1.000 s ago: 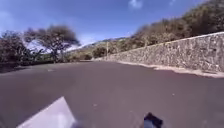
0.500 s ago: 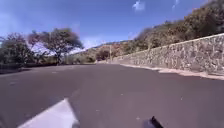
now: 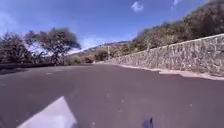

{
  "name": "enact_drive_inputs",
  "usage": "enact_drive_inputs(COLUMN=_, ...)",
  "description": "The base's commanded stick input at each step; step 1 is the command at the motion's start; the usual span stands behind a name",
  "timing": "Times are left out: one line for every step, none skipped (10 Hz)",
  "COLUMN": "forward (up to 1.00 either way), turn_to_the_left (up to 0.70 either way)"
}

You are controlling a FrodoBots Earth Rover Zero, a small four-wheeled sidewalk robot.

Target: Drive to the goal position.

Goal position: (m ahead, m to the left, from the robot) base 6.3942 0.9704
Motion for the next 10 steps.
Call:
enact_drive_inputs(forward=0.50, turn_to_the_left=0.00)
enact_drive_inputs(forward=0.50, turn_to_the_left=0.00)
enact_drive_inputs(forward=0.50, turn_to_the_left=0.00)
enact_drive_inputs(forward=0.50, turn_to_the_left=0.00)
enact_drive_inputs(forward=0.50, turn_to_the_left=0.00)
enact_drive_inputs(forward=0.50, turn_to_the_left=0.00)
enact_drive_inputs(forward=0.50, turn_to_the_left=-0.23)
enact_drive_inputs(forward=0.50, turn_to_the_left=-0.49)
enact_drive_inputs(forward=0.50, turn_to_the_left=-0.32)
enact_drive_inputs(forward=0.50, turn_to_the_left=-0.16)
